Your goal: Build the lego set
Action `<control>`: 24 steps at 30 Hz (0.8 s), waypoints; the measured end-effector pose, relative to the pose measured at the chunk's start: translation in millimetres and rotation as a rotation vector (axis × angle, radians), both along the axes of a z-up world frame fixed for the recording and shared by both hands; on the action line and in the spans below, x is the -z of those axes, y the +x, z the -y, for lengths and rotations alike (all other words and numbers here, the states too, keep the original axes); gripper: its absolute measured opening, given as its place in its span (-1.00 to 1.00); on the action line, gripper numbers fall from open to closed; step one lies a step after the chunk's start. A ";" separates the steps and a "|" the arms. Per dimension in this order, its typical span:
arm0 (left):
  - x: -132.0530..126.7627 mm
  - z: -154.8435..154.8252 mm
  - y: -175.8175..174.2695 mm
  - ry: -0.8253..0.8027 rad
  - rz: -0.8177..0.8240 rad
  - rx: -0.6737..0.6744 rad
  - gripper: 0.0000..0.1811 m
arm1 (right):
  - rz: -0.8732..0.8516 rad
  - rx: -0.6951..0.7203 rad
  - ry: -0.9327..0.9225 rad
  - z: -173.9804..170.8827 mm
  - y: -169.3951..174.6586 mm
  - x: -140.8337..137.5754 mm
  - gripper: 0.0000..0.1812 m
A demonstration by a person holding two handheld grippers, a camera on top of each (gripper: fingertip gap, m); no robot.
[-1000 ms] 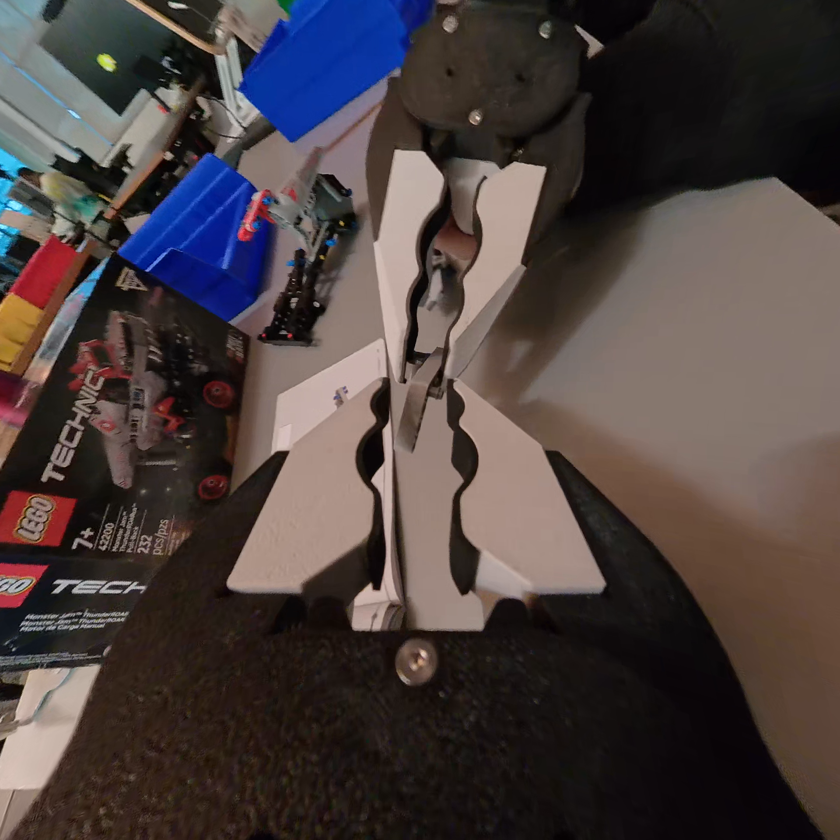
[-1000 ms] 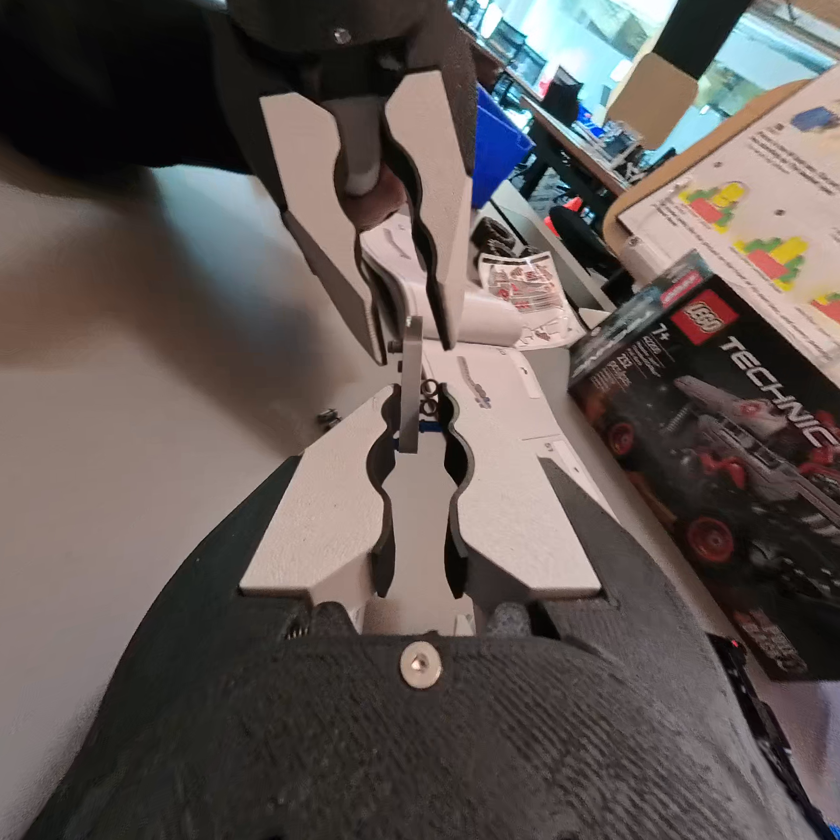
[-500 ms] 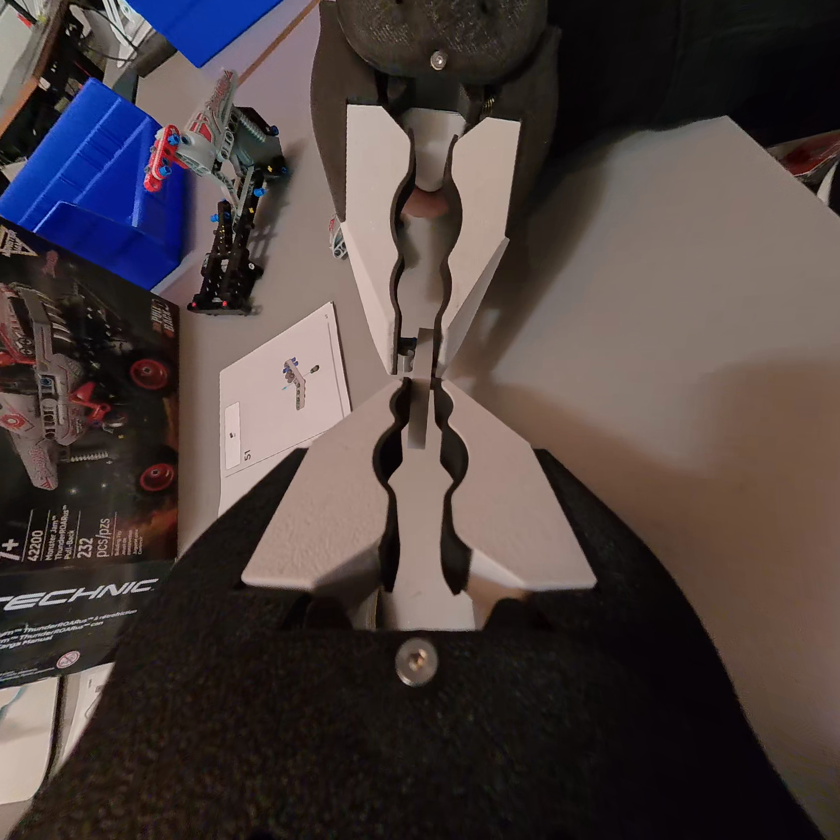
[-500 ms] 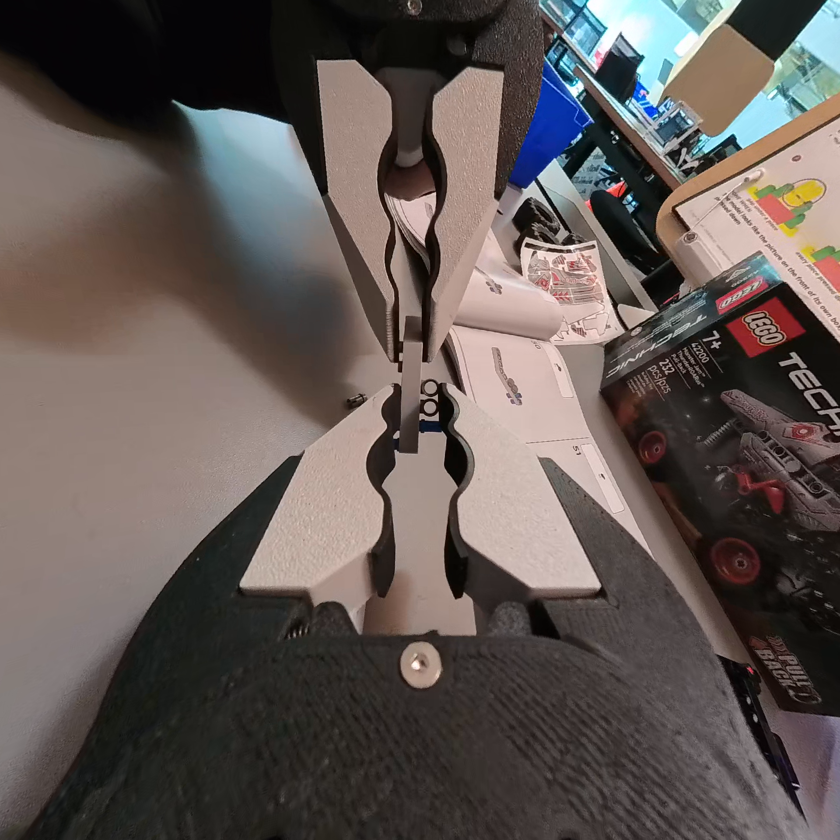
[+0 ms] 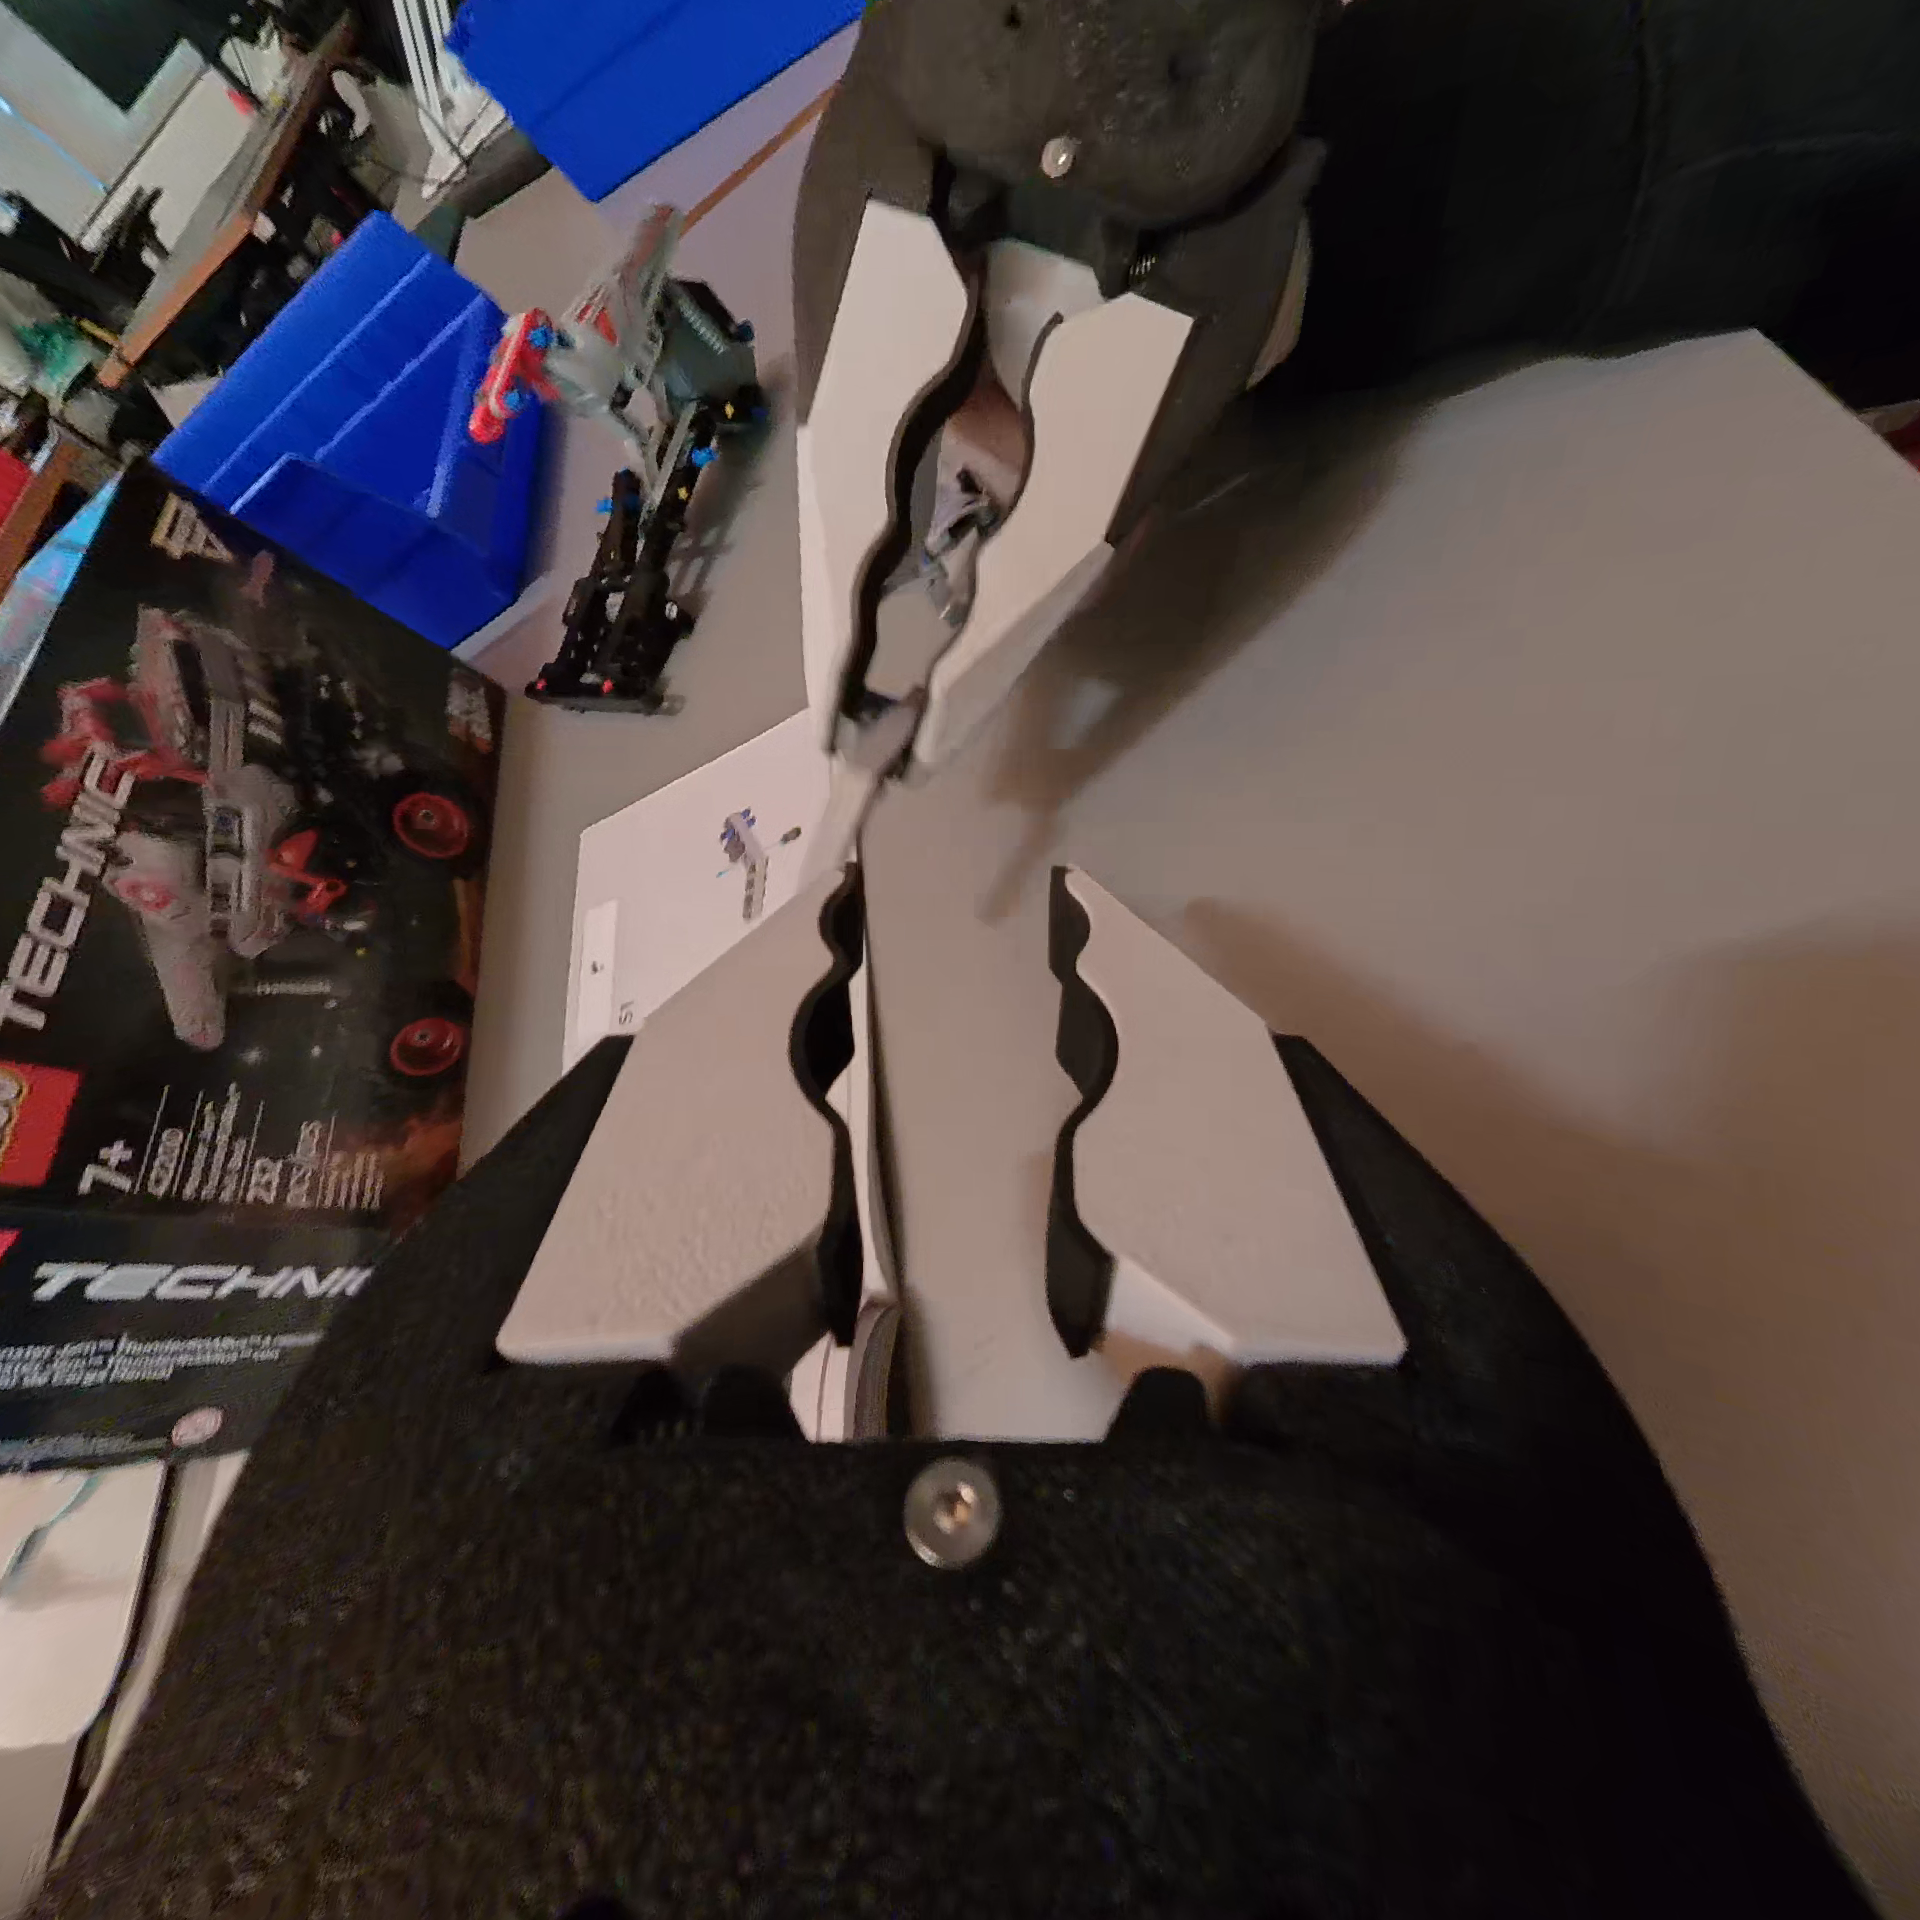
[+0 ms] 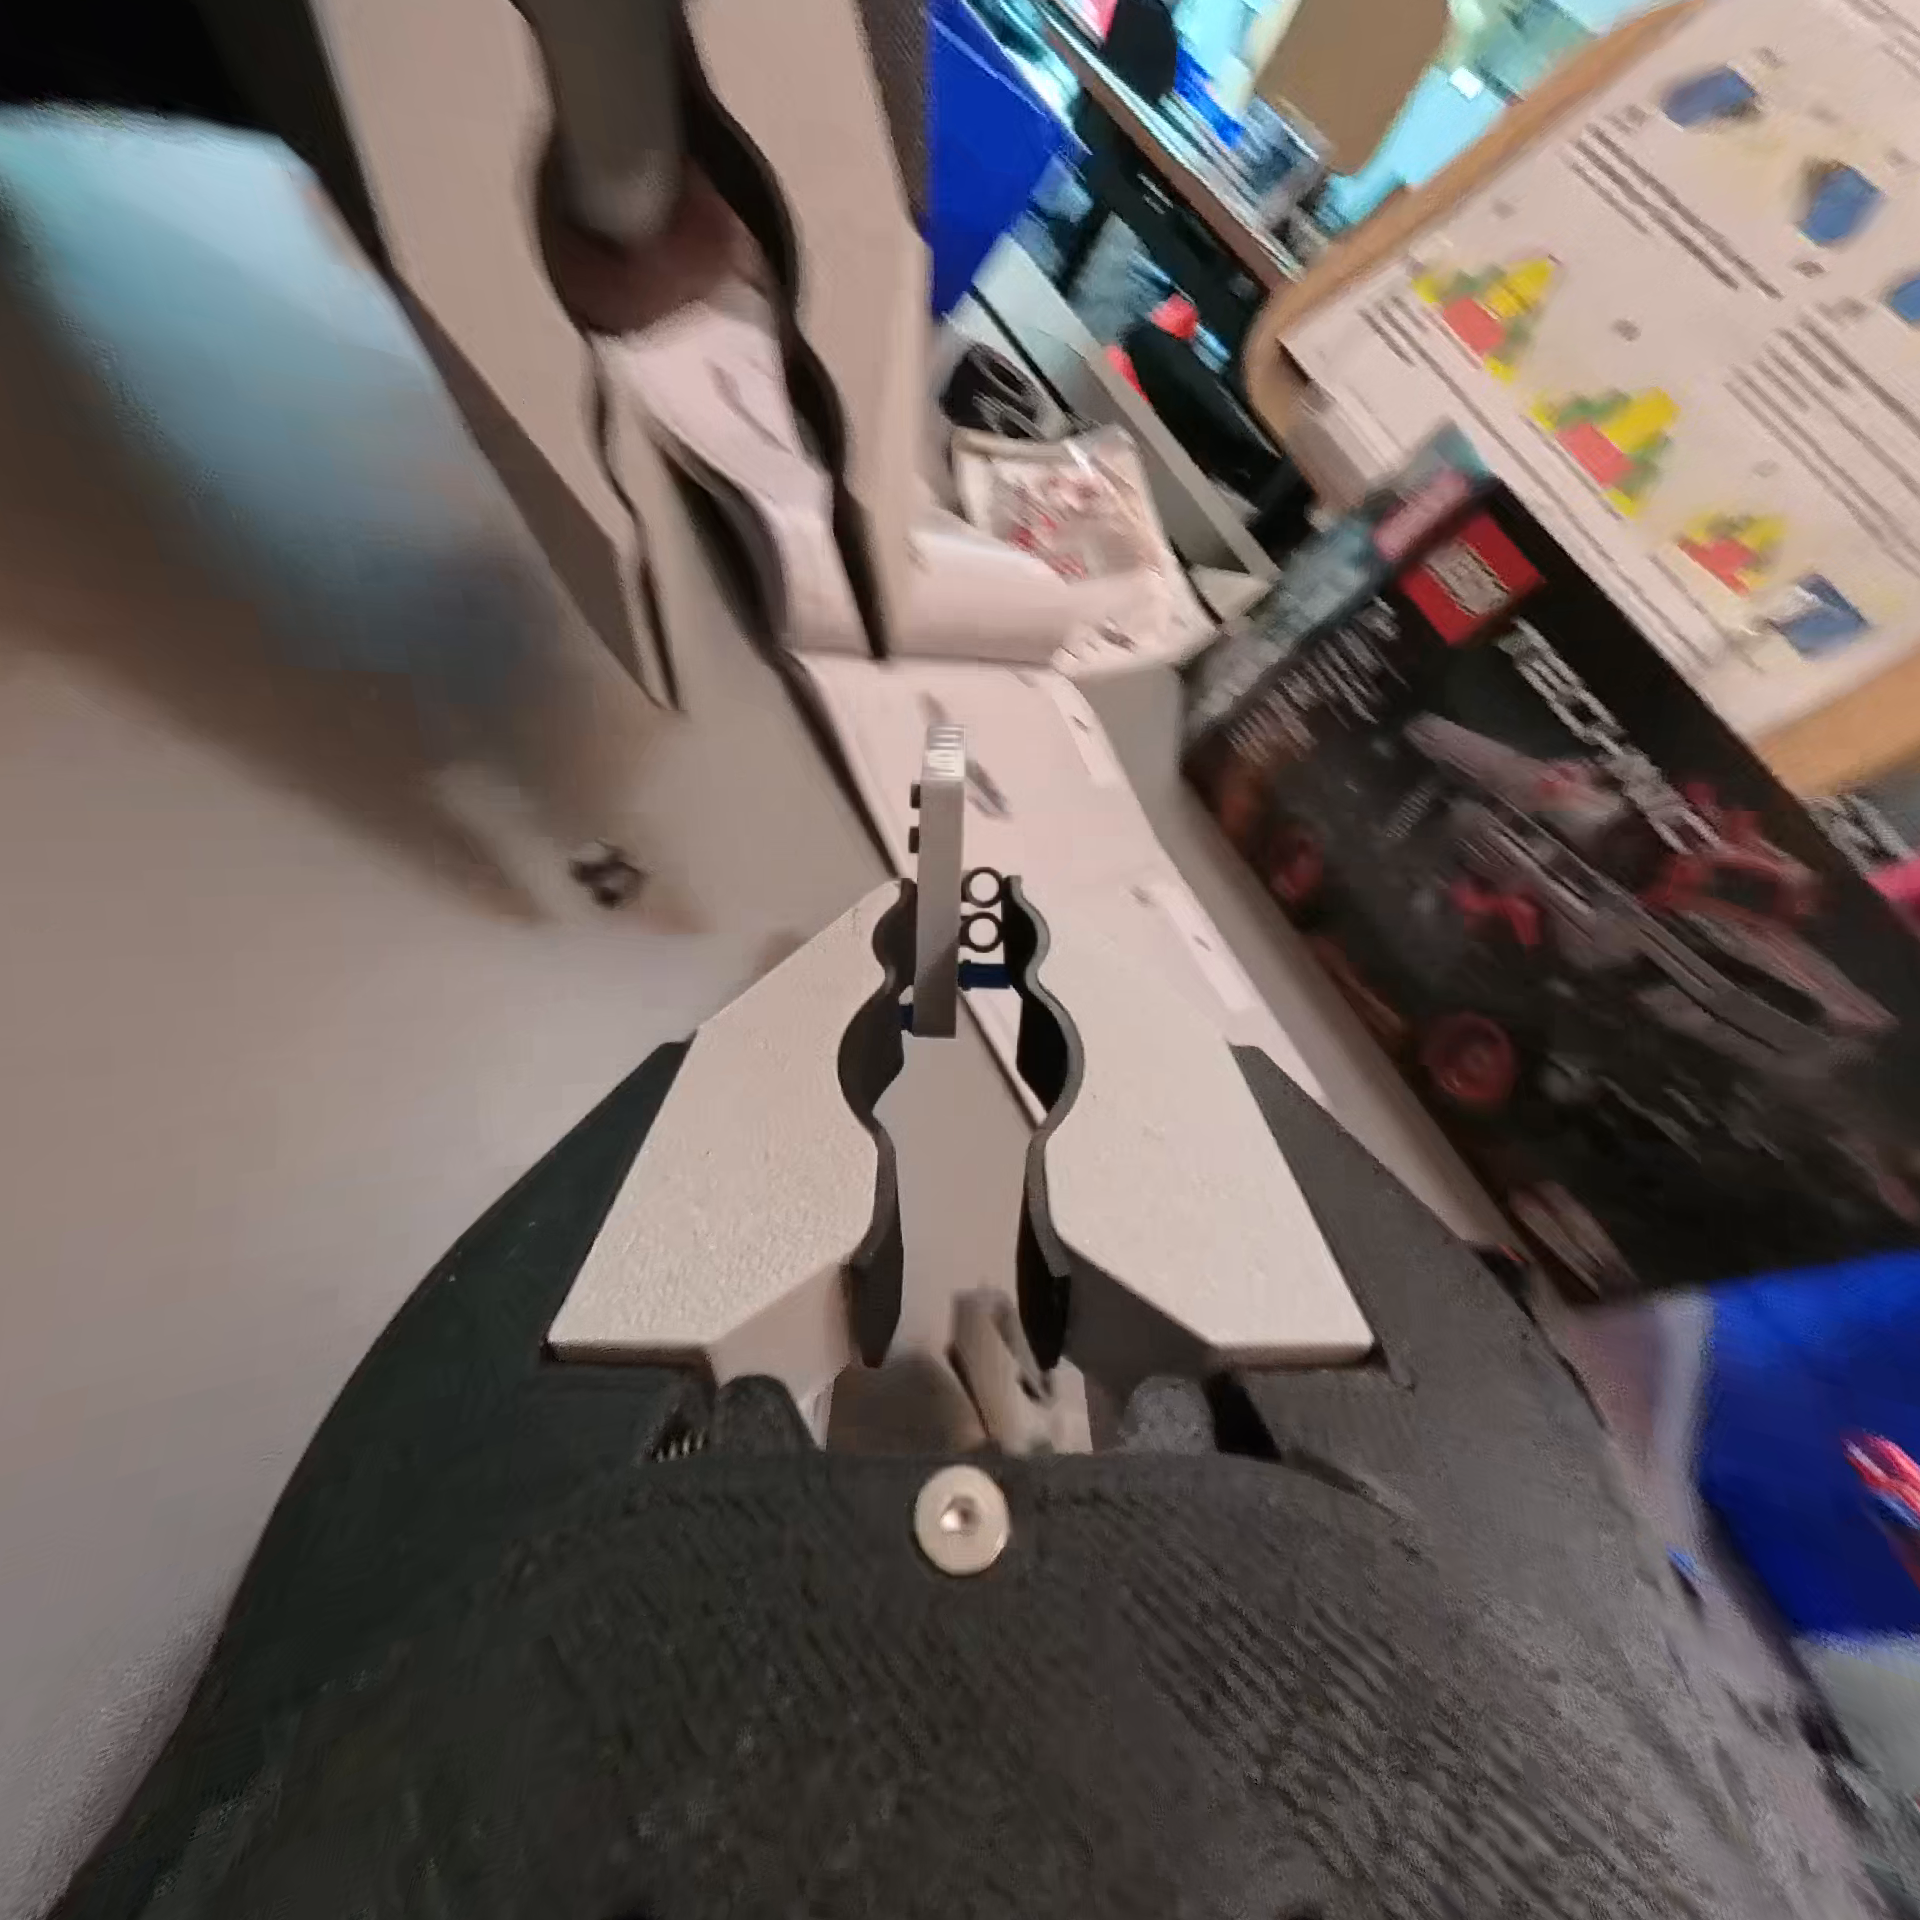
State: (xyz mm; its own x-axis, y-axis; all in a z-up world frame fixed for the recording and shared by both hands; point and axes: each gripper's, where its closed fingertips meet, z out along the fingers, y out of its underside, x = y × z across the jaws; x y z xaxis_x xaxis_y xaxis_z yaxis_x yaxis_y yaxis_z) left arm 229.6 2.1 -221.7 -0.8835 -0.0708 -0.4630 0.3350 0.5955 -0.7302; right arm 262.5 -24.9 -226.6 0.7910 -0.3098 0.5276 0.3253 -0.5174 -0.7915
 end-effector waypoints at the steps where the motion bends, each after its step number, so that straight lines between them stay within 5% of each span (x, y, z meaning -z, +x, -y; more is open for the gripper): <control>1: -0.3 -4.1 2.1 0.001 -0.014 -0.014 -0.64 | 0.020 0.054 -0.023 6.6 7.4 1.7 -0.84; 8: 52.0 -9.8 -27.0 0.173 -0.317 0.095 -0.82 | 0.019 0.136 0.018 14.5 17.3 -3.3 -0.84; 24: 56.9 -3.7 -39.3 0.174 -0.396 0.150 -0.91 | 0.005 0.135 0.013 13.2 16.4 -0.8 -0.84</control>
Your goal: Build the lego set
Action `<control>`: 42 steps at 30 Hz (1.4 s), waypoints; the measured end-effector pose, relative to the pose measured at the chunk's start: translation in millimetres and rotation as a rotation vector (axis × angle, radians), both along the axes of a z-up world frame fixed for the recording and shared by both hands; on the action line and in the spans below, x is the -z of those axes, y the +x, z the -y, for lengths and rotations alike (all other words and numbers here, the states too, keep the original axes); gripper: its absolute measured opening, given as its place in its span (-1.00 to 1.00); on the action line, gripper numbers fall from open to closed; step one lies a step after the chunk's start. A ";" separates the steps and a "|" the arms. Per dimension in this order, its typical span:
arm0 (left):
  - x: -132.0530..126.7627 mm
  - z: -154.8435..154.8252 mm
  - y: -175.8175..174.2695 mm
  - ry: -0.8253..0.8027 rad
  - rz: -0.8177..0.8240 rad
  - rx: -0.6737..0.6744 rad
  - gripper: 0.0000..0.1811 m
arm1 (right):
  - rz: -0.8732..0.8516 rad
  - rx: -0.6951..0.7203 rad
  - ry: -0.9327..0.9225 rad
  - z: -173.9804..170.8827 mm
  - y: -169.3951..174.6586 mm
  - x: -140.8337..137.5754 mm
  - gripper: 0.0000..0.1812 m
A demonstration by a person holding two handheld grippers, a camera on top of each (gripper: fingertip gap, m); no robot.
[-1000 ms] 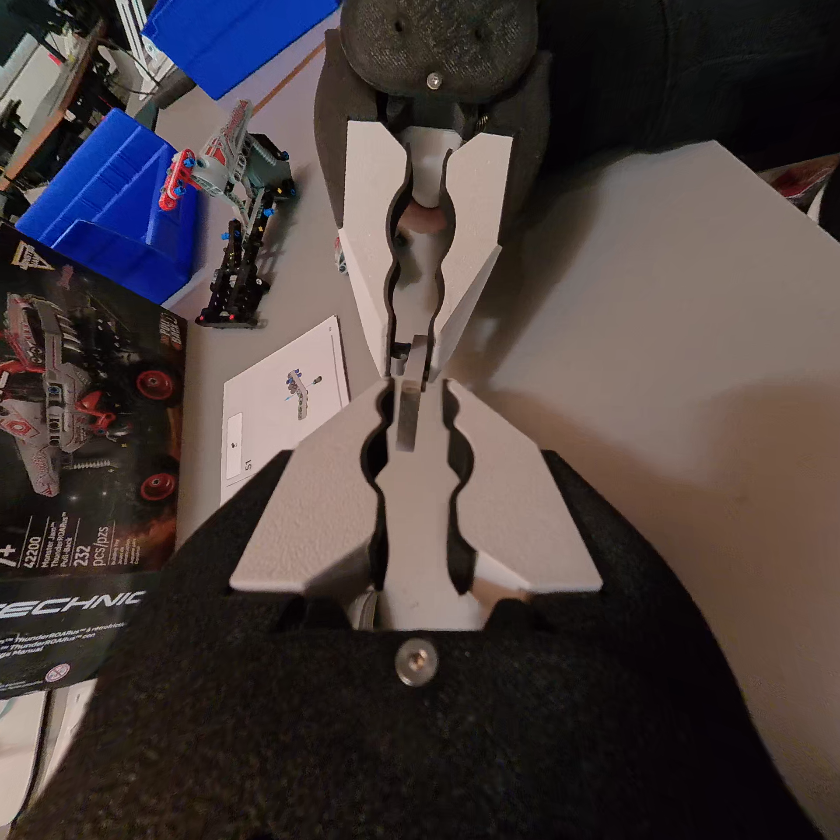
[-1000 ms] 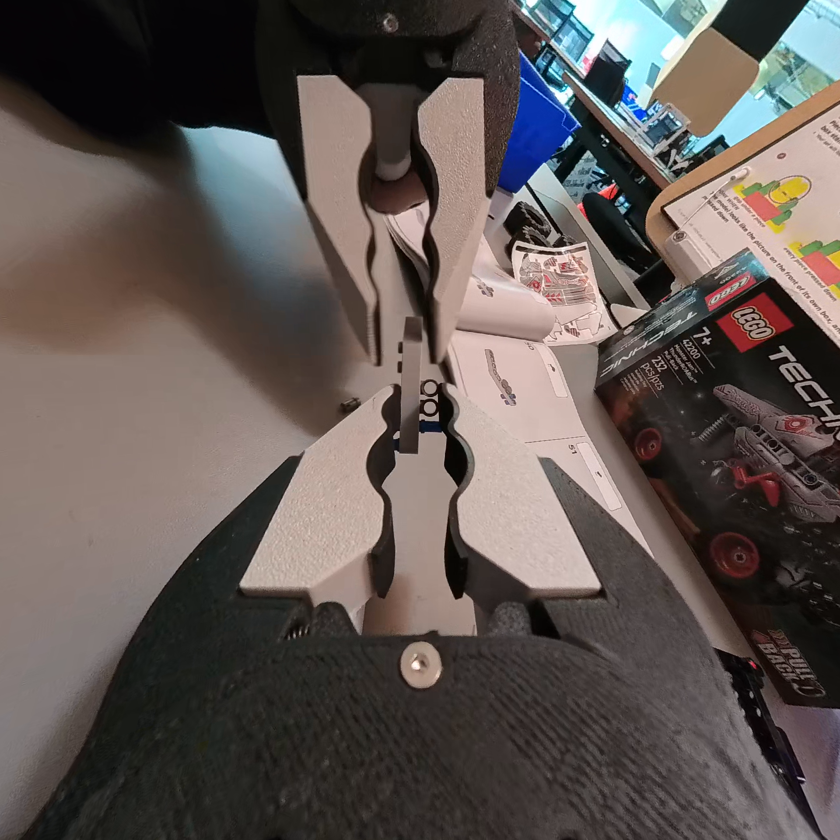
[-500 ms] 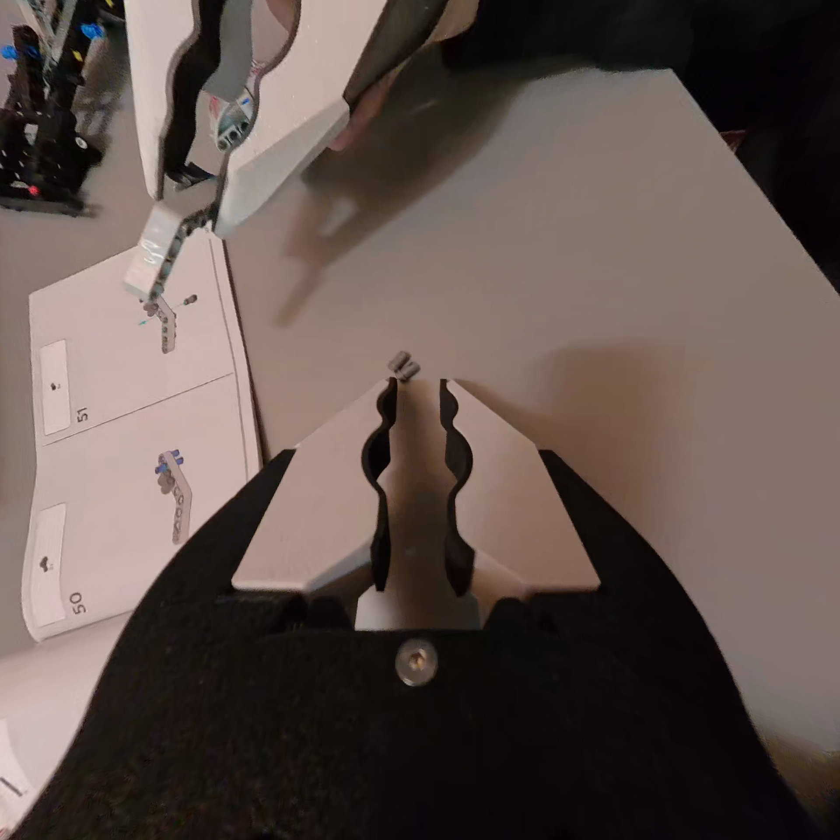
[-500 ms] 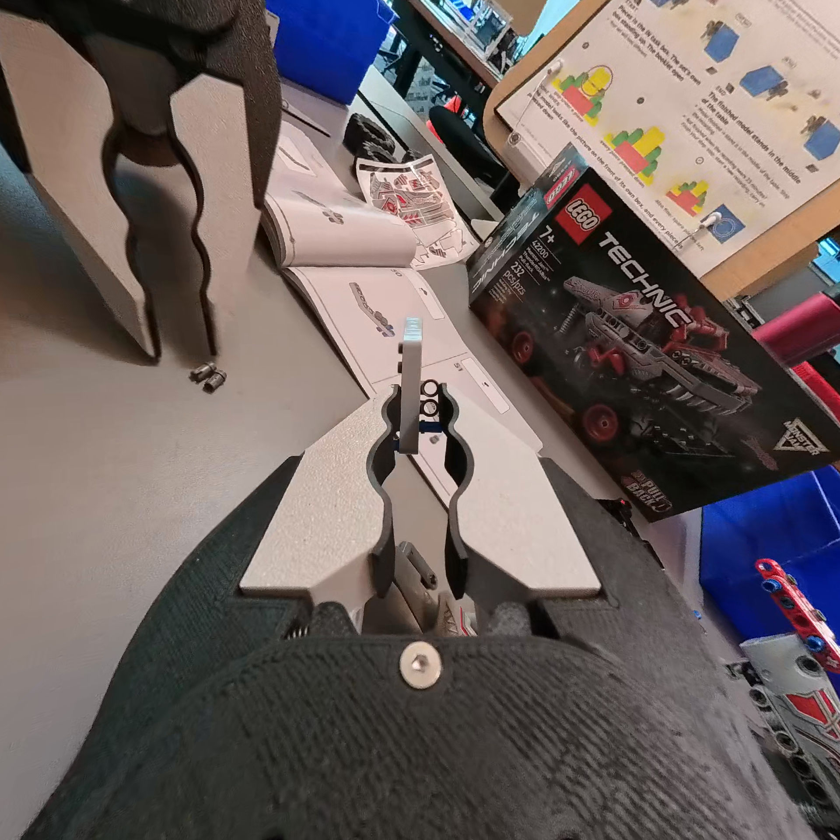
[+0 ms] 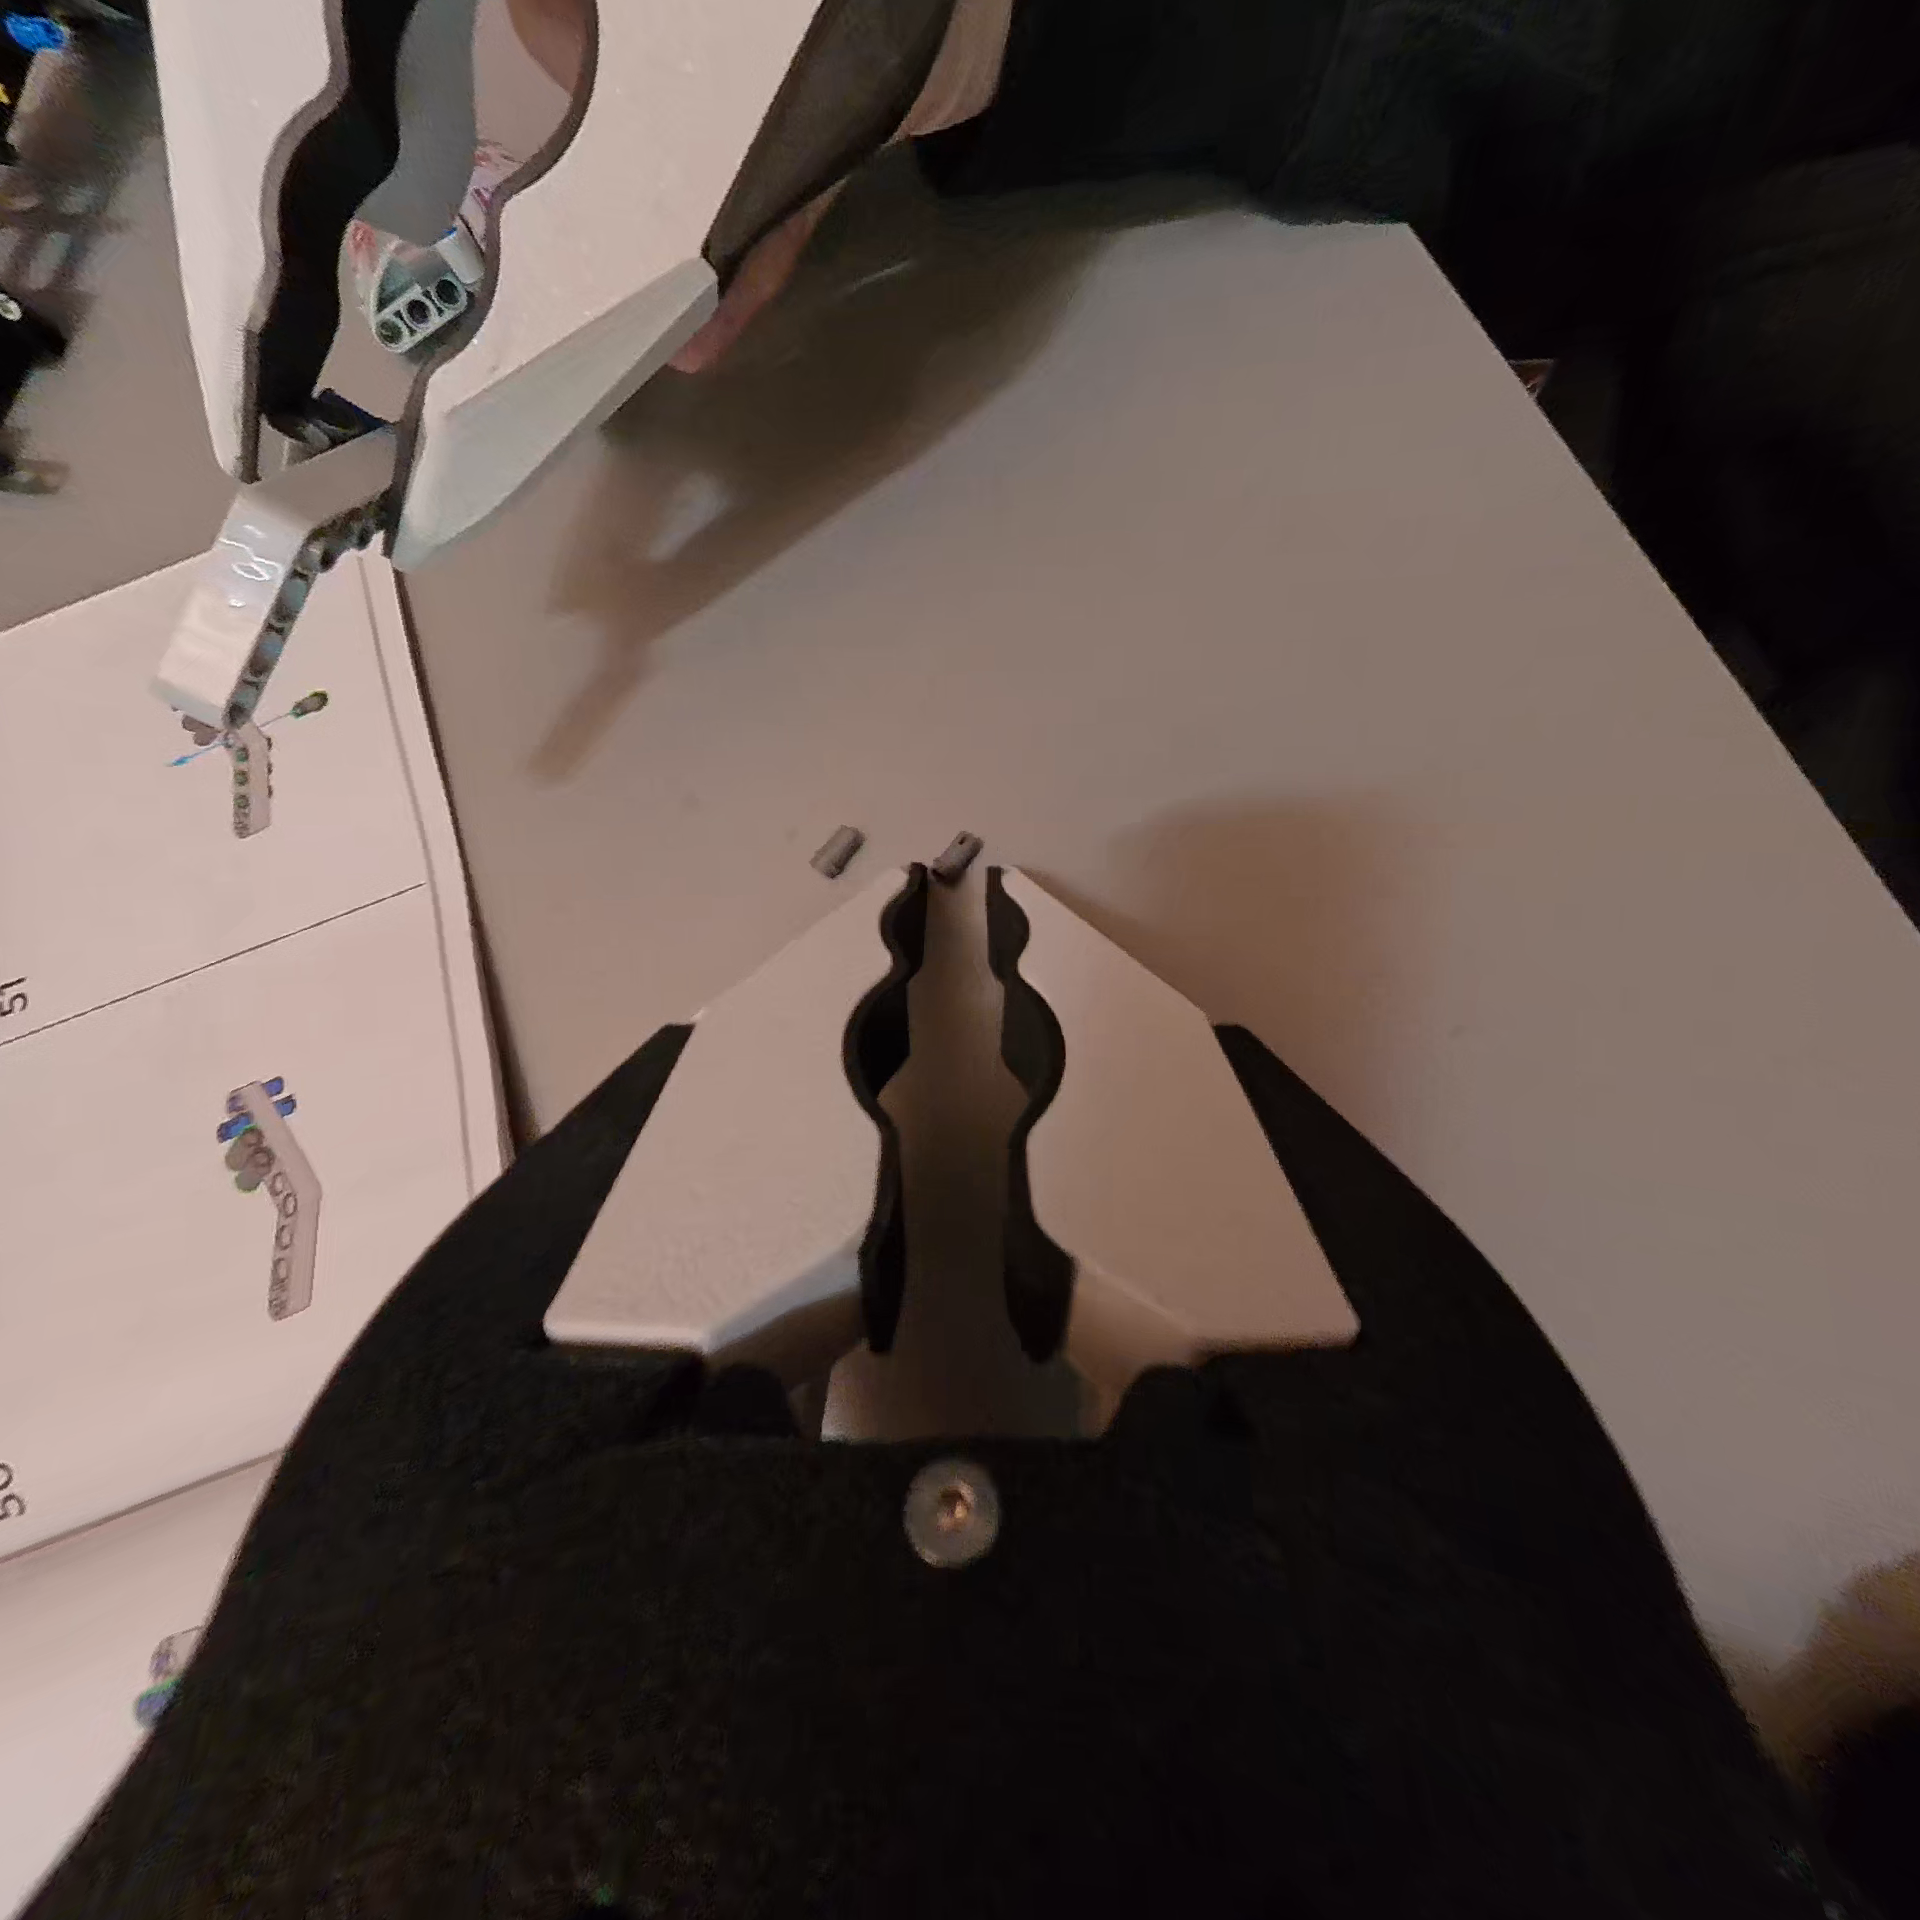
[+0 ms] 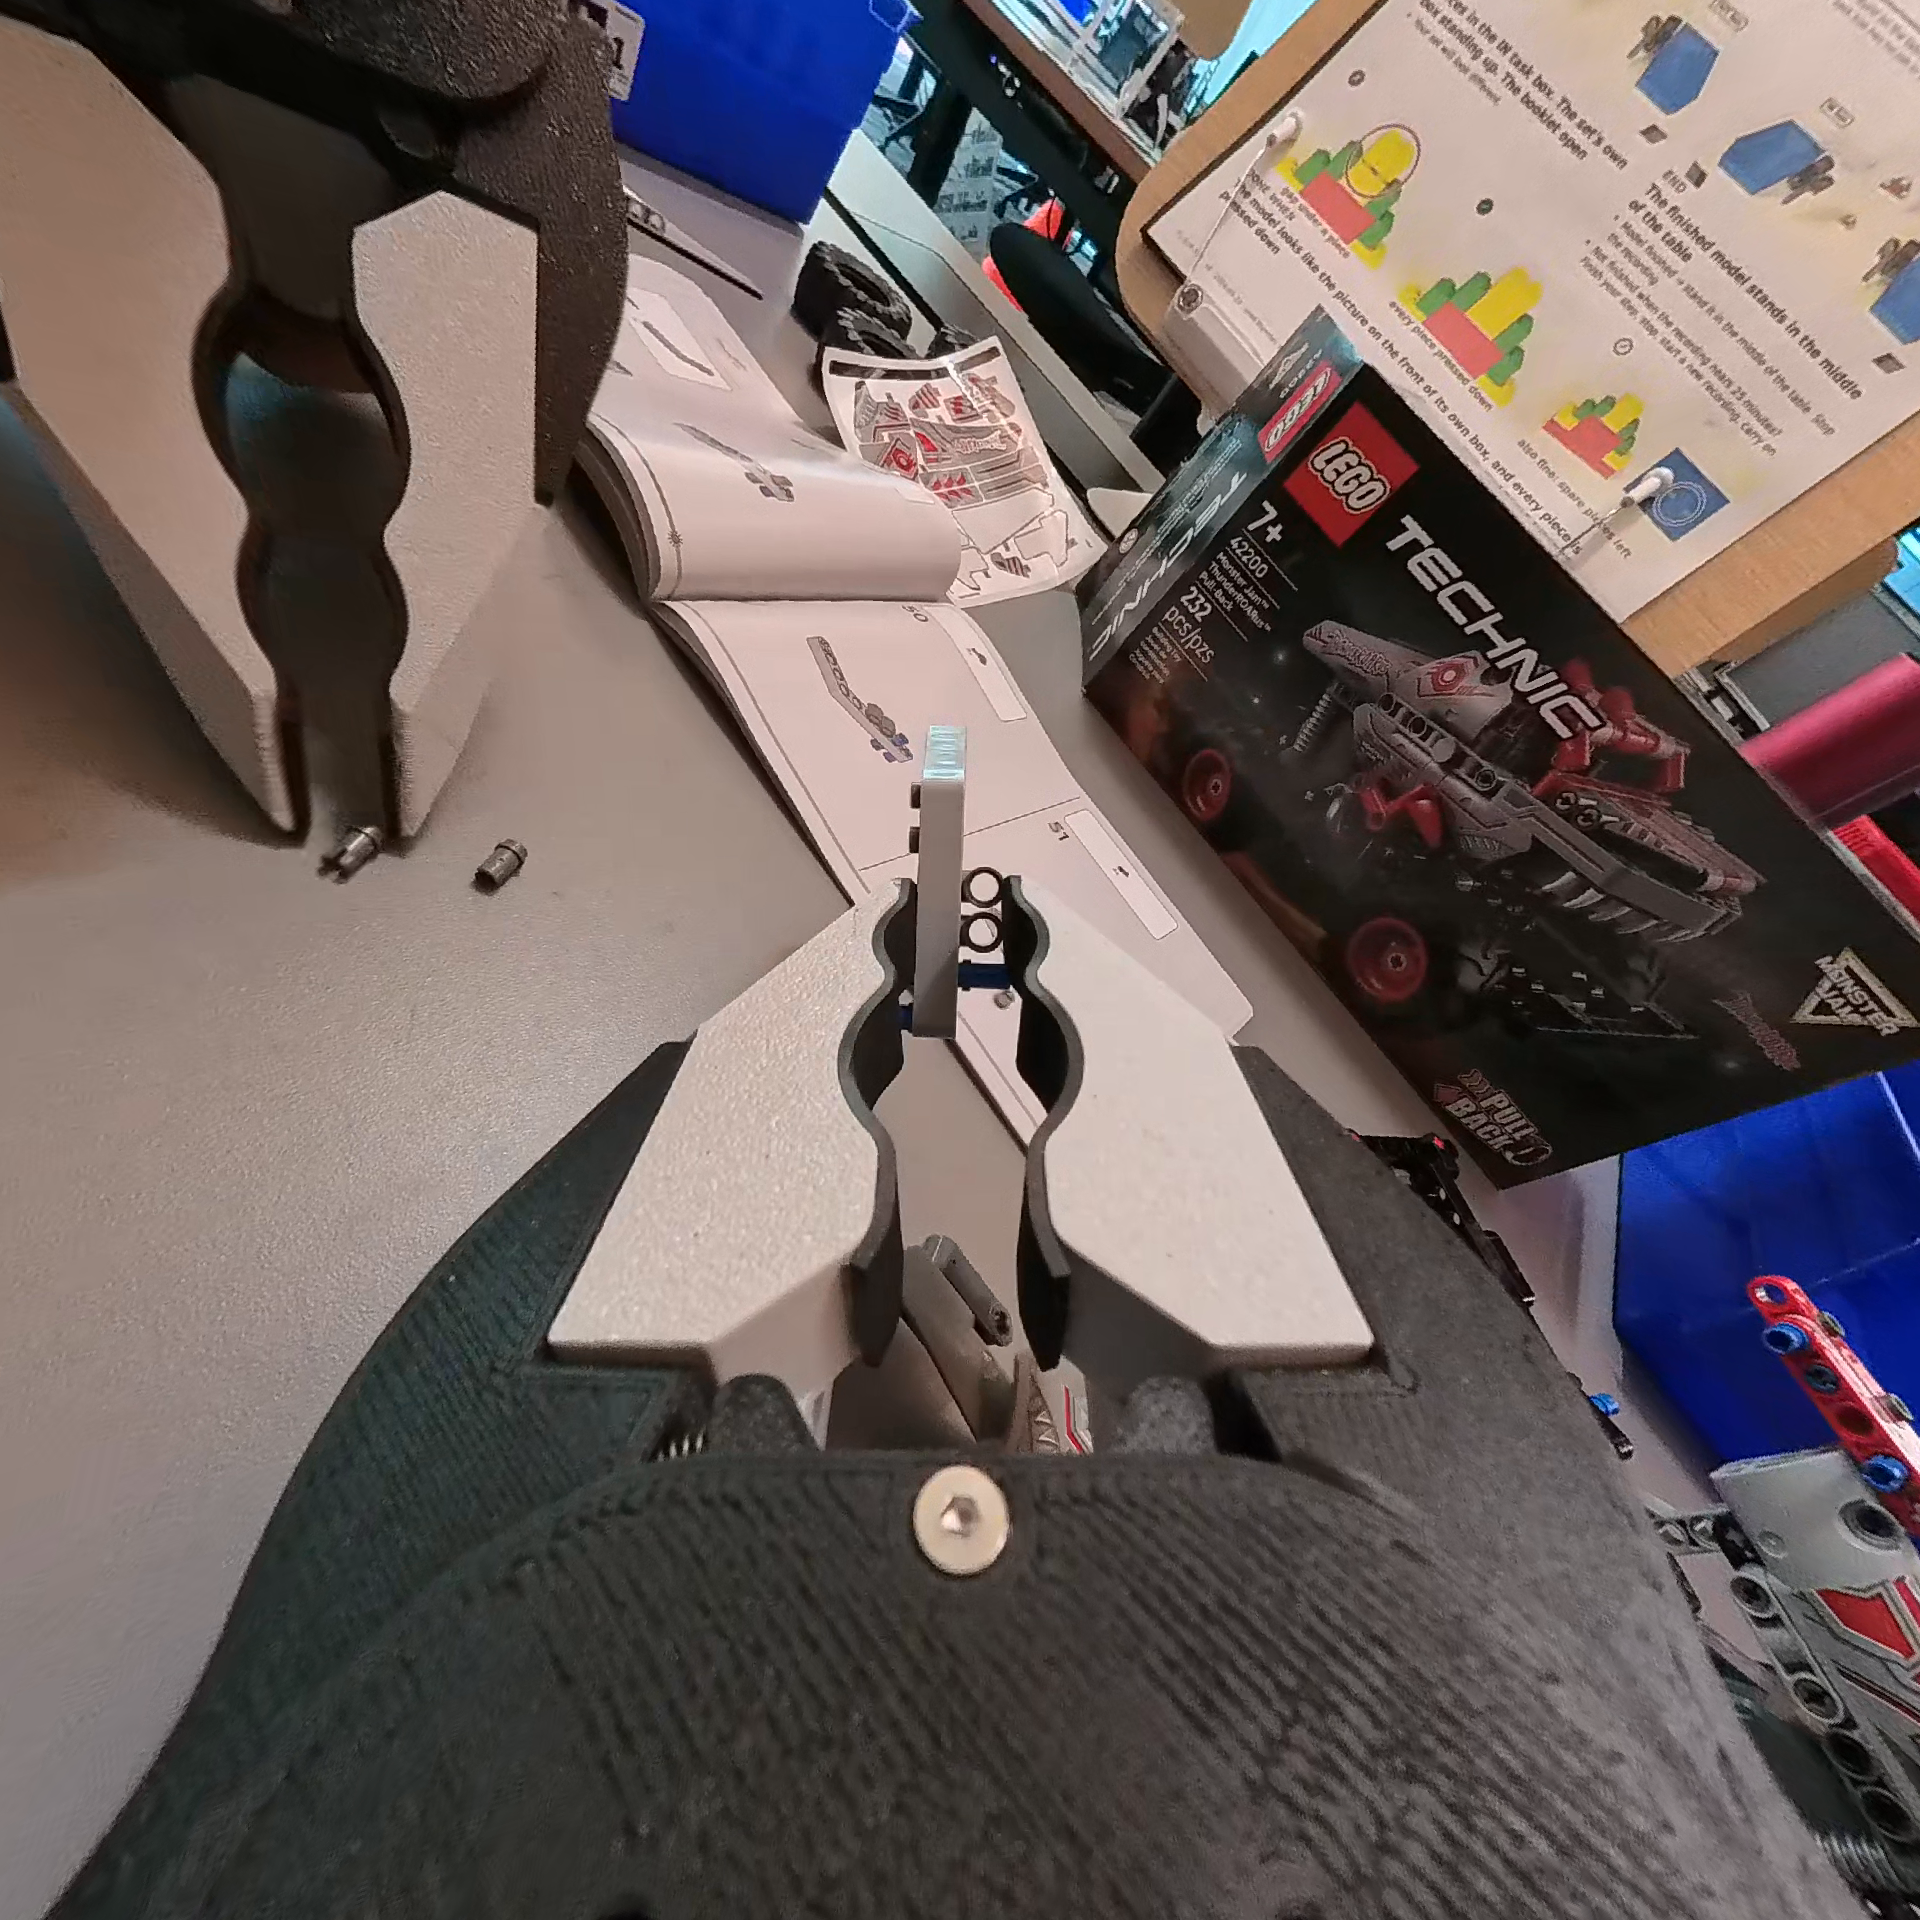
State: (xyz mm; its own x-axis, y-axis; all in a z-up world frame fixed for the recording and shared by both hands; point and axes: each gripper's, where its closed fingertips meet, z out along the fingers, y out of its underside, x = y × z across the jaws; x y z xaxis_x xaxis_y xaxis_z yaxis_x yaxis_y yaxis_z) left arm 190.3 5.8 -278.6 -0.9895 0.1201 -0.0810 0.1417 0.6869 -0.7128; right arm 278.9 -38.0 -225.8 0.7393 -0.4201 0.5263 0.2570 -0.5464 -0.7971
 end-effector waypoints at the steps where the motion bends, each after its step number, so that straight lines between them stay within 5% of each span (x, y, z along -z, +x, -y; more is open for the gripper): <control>1: -0.7 -0.5 0.5 0.001 0.005 -0.003 -0.90 | -0.002 -0.001 0.000 -0.2 -0.2 0.2 -0.84; 8: -8.7 0.4 7.1 -0.033 0.047 -0.027 -0.80 | -0.018 -0.035 0.020 -3.7 -4.8 -1.4 -0.84; 13: -83.8 3.9 53.1 -0.376 0.314 -0.261 -0.76 | -0.036 -0.158 0.137 -16.3 -22.9 -17.6 -0.84; 15: -91.1 3.8 54.8 -0.385 0.391 -0.268 -0.73 | -0.044 -0.188 0.143 -20.0 -27.2 -18.3 -0.84; 27: -65.7 5.1 47.2 -0.247 0.431 -0.180 -0.91 | -0.055 -0.285 0.112 -31.1 -42.1 -13.8 -0.84; 31: -61.7 8.2 47.8 -0.202 0.491 -0.167 -0.94 | -0.011 -0.271 0.098 -31.4 -40.9 -13.4 -0.70; 42: -50.4 7.0 48.9 -0.092 0.583 -0.125 -0.94 | 0.060 -0.306 0.017 -35.9 -46.9 -5.9 -0.85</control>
